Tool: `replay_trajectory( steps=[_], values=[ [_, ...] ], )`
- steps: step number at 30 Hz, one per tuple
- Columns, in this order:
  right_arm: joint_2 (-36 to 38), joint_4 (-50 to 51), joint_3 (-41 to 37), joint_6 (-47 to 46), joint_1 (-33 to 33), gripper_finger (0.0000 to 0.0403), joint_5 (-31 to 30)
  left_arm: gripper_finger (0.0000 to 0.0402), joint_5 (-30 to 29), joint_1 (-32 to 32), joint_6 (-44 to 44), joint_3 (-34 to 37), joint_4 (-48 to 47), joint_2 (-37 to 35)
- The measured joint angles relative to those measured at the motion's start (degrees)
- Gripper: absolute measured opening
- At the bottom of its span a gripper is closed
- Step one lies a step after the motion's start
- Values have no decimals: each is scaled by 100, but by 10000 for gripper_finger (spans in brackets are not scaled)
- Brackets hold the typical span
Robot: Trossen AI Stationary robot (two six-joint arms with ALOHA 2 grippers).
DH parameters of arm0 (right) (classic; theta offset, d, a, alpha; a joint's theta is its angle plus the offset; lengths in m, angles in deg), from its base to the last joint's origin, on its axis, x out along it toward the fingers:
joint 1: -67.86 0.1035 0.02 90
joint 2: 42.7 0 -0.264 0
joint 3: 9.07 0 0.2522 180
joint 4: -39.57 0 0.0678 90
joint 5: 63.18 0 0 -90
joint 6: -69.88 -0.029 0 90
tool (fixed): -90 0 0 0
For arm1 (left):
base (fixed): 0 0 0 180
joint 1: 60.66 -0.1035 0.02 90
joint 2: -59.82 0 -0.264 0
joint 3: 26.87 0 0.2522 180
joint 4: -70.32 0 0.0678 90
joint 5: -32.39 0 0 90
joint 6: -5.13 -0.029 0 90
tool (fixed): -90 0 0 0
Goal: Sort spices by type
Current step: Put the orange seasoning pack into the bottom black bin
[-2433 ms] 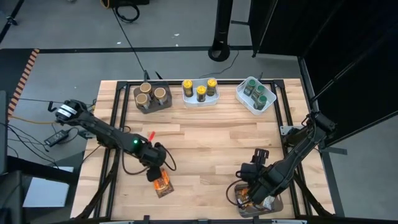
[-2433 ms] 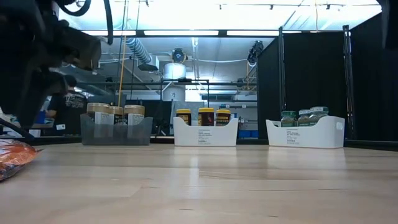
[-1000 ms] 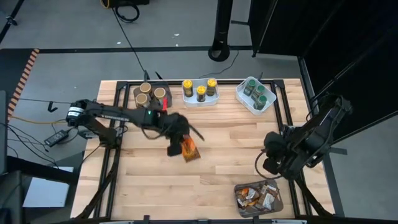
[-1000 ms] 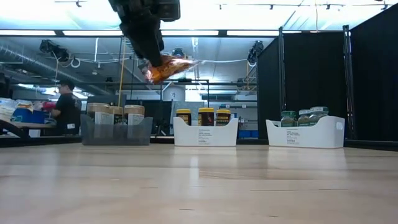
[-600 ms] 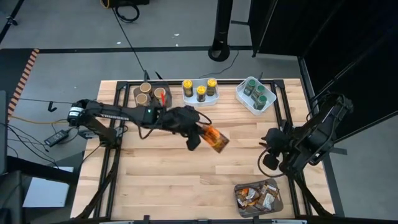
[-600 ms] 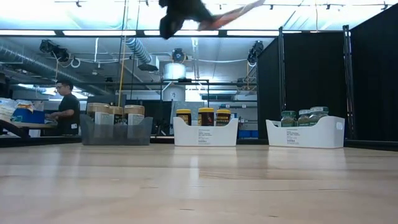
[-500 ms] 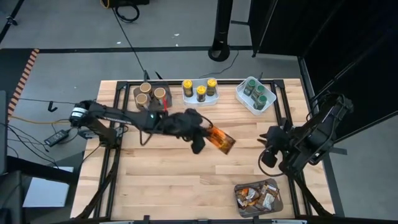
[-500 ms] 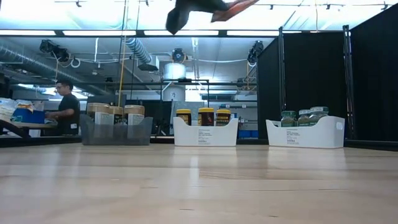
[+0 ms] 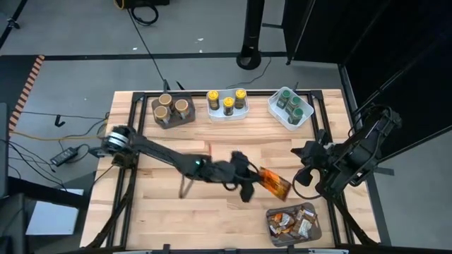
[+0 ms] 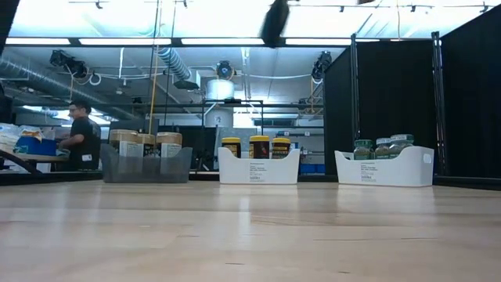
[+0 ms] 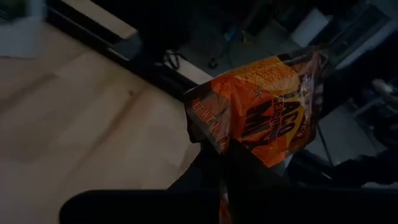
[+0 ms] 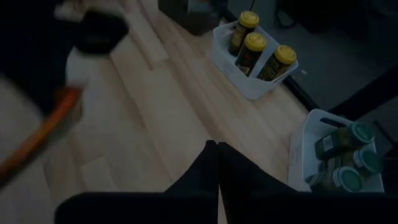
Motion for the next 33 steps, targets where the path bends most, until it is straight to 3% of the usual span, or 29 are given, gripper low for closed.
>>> replay_trajectory(
  steps=[10, 18, 25, 33],
  values=[
    [-2, -1, 0, 252, 0, 25, -24, 0, 601, 297, -245, -2303, -211, 1985],
    [-2, -49, 0, 245, 13, 9, -22, 0, 913, 351, -180, -3636, -488, 3160],
    [-7, -179, 0, 227, 99, 20, 13, 6, 585, 379, -176, -4174, -1757, 3453],
    [-7, -189, 0, 203, 215, 24, 28, 47, 1324, 388, -249, -4154, -1298, 3460]
  ],
)
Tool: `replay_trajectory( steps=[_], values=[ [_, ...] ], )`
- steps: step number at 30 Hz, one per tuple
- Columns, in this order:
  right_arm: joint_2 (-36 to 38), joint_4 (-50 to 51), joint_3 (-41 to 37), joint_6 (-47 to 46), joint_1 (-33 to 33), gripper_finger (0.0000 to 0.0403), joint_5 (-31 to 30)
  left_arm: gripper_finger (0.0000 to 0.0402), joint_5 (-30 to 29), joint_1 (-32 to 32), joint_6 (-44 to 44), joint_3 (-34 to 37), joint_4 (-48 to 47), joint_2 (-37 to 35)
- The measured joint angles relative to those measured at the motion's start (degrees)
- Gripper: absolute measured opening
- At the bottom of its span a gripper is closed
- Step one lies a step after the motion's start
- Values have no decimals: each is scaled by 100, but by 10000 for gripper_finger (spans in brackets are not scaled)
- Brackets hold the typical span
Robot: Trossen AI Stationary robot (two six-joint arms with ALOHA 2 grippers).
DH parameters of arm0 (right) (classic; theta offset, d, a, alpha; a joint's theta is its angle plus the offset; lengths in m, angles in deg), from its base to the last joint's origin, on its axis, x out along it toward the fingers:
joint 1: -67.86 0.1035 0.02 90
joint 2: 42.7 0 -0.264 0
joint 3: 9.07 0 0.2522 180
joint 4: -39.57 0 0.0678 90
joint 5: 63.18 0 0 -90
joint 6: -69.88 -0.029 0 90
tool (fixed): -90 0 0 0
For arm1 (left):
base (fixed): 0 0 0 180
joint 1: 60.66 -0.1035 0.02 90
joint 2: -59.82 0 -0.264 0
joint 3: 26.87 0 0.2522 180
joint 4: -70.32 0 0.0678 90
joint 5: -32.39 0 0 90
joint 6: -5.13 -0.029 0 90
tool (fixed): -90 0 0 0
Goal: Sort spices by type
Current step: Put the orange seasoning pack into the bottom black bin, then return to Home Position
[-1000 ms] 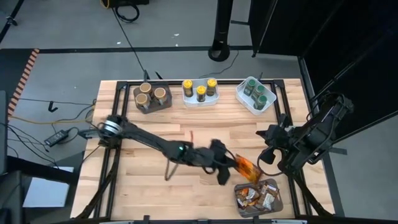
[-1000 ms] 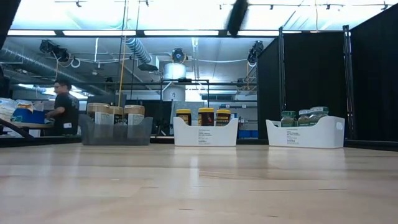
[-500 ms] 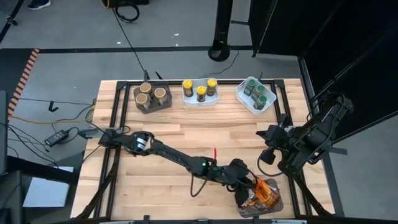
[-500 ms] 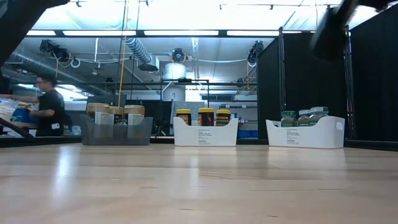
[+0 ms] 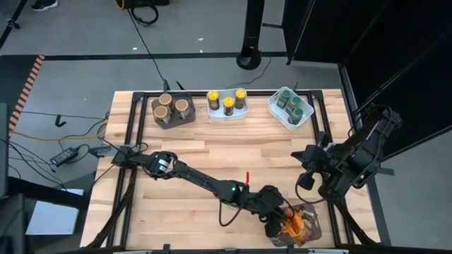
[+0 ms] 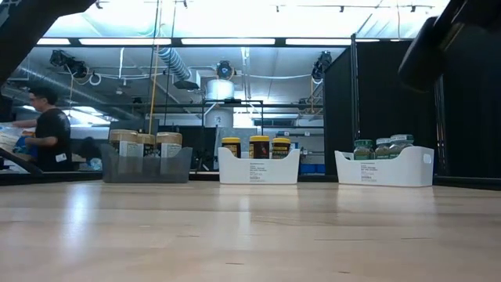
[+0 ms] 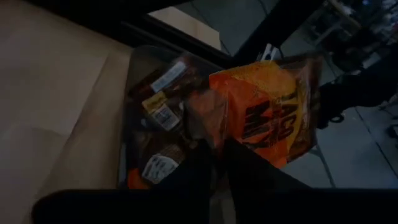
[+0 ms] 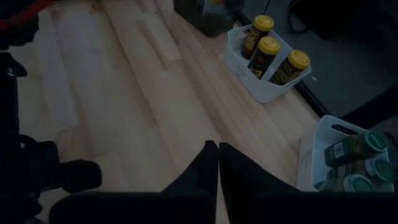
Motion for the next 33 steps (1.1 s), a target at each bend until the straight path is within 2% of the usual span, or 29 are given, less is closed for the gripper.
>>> replay_trajectory(
  steps=[9, 12, 15, 17, 20, 23, 27, 30, 33],
  values=[
    [0, 0, 0, 28, 30, 14, 23, 117, 72, -11, -67, 0, -59, 0],
    [0, 3, 0, 41, 41, 17, 30, 132, 546, -81, -51, -1, -171, -85],
    [40, 40, 5, 115, 240, 17, -311, 132, 1179, -187, -86, -232, -381, -310],
    [157, 43, 51, 254, 488, 14, -692, 123, 1535, -281, -495, -453, -923, -662],
    [501, 58, 126, 282, 953, 9, -1216, 98, 1574, -404, -1367, -819, -2065, -1507],
    [913, 63, 129, 130, 1339, 7, -1816, 69, 889, -495, -2232, -1075, -3022, -2586],
    [1499, 70, 129, 208, 1680, 11, -2476, 32, -634, -488, -3047, -928, -4029, -3877],
    [1929, 59, 16, 310, 1855, 11, -2829, 9, -1627, -397, -3328, -903, -4720, -4671],
    [2352, 28, -372, 156, 2086, 9, -2999, 4, -2233, -224, -3380, -761, -5081, -5433]
  ],
)
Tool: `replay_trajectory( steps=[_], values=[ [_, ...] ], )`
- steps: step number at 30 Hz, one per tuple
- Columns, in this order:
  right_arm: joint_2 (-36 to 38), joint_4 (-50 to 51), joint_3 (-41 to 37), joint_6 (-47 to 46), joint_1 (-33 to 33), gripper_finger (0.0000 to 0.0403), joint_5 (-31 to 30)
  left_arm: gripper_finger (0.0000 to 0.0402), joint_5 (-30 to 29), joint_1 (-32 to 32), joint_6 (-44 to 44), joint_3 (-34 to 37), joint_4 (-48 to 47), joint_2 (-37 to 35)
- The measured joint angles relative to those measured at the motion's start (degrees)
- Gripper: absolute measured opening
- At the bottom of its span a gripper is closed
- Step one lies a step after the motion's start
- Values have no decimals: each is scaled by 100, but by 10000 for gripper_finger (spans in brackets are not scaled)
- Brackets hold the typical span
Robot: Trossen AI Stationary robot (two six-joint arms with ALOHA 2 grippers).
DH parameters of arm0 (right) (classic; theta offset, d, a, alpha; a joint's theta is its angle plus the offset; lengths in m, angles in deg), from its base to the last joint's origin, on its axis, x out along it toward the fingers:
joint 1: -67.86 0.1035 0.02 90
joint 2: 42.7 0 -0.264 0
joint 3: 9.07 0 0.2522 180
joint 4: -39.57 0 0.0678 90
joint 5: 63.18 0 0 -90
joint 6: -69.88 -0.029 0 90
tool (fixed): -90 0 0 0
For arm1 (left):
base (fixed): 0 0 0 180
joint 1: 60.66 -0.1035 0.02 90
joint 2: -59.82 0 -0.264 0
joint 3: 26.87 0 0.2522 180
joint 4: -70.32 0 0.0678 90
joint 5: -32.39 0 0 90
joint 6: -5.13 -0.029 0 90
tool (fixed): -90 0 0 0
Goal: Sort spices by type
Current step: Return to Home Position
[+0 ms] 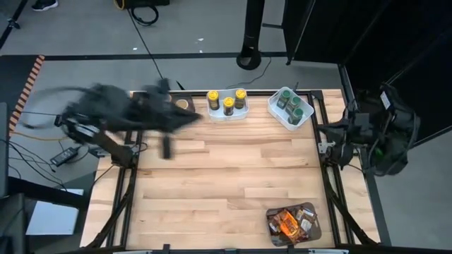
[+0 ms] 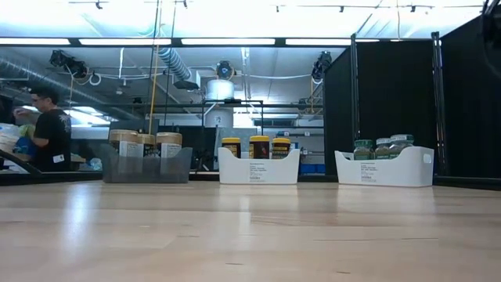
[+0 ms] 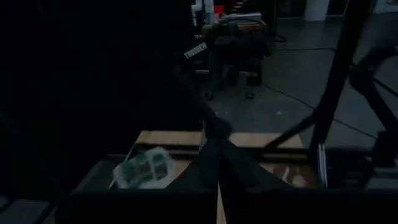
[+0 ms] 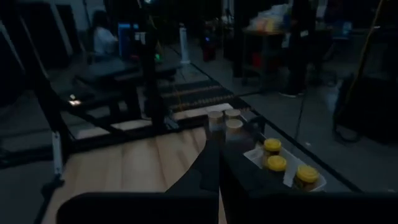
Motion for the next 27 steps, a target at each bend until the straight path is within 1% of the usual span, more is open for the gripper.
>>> replay_trajectory(
  steps=[1, 3, 5, 9, 11, 13, 16, 18, 20, 22, 24, 25, 27],
  values=[
    [157, -52, -217, -144, 99, 8, -56, 5, -102, 91, 34, 204, -110, -236],
    [468, -247, -806, -498, 348, 8, -130, 7, -254, 262, 169, 850, -59, -732],
    [769, -597, -1511, -896, 635, 8, -309, 7, -335, 409, 338, 1795, 243, -1204],
    [1200, -1431, -2678, -1300, 1152, 7, -795, 7, -319, 616, 429, 4146, 1856, -2185],
    [1307, -1793, -3008, -1335, 1390, 7, -966, 7, -79, 661, 428, 5249, 2903, -2779],
    [1394, -2093, -3186, -1390, 1635, 7, -1052, 7, 299, 671, 583, 6282, 3750, -3331],
    [1534, -2113, -3266, -1841, 1990, 7, -1060, 7, 718, 671, 1042, 7695, 4904, -4094],
    [1673, -2051, -3292, -2009, 2171, 7, -1061, 7, 808, 671, 1232, 8581, 5616, -4570],
    [1721, -1881, -3277, -2205, 2242, 7, -1073, 7, 853, 671, 1343, 9302, 6441, -5064],
    [1694, -1714, -3273, -2718, 2221, 7, -1066, 7, 775, 670, 1448, 9977, 6922, -5551],
    [1695, -1675, -3340, -3382, 2225, 5, -1070, 7, 495, 669, 1701, 10549, 7641, -5886],
    [1700, -1699, -3399, -3660, 2251, 4, -1073, 7, 375, 669, 1826, 10819, 7965, -6038],
    [1662, -1974, -3583, -3975, 2318, 2, -1071, 7, 181, 665, 1801, 11281, 8547, -6327]
  ],
)
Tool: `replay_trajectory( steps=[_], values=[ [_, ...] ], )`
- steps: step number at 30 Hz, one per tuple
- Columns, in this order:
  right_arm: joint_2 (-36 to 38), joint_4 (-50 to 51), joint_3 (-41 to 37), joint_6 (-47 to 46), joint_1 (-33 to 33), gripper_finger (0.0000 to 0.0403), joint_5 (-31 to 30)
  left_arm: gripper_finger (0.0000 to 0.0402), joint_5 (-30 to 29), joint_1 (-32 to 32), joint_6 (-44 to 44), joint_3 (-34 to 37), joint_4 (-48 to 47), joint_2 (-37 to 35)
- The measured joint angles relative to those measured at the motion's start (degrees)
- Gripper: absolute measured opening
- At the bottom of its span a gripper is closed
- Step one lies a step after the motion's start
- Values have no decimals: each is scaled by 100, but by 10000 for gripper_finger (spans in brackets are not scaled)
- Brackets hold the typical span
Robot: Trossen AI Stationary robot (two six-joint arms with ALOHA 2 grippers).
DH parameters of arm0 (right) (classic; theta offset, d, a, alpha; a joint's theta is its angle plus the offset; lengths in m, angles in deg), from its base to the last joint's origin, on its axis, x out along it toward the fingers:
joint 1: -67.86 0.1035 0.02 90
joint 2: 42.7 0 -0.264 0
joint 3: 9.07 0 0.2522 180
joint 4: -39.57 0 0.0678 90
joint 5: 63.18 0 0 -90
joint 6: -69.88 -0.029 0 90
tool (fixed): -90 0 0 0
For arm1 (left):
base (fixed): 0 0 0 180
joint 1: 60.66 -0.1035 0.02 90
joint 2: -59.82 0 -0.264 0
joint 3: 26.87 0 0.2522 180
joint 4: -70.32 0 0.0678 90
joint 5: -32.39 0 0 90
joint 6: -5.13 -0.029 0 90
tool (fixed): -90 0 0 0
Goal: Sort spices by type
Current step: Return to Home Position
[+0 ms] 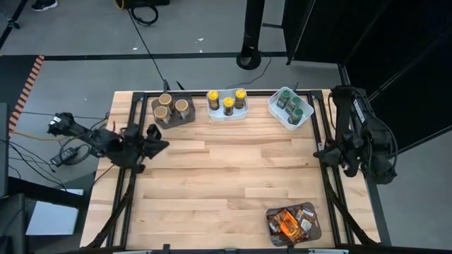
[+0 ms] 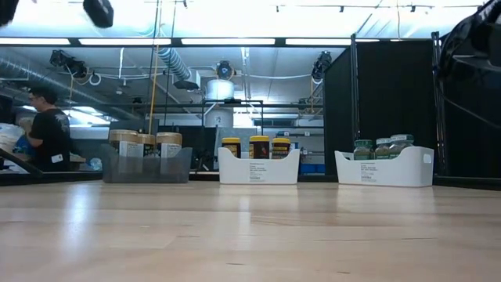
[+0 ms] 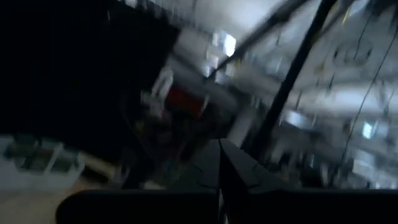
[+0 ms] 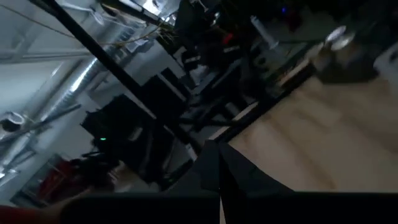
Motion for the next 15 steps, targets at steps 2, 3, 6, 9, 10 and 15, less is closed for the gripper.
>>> replay_trajectory(
  steps=[2, 3, 6, 9, 10, 15],
  values=[
    [-28, -226, -178, -125, 9, 2, 98, 7, -185, 0, -92, 348, 549, -270],
    [-28, -361, -243, -182, -18, 3, 234, 7, -241, 0, -84, 498, 757, -381],
    [-15, -798, -259, -212, -38, 10, 1007, 7, -257, 0, 305, 834, 1344, -536],
    [-85, -1600, -259, 89, -35, 19, 1523, 7, -249, 2, 661, 960, 1772, -605],
    [-92, -1983, -259, 491, -35, 22, 1441, 7, -238, 0, 755, 977, 1785, -612],
    [-198, -5397, 17, 6609, -3, 27, 1924, 7, 832, 3, 476, 983, 1727, -591]
  ],
)
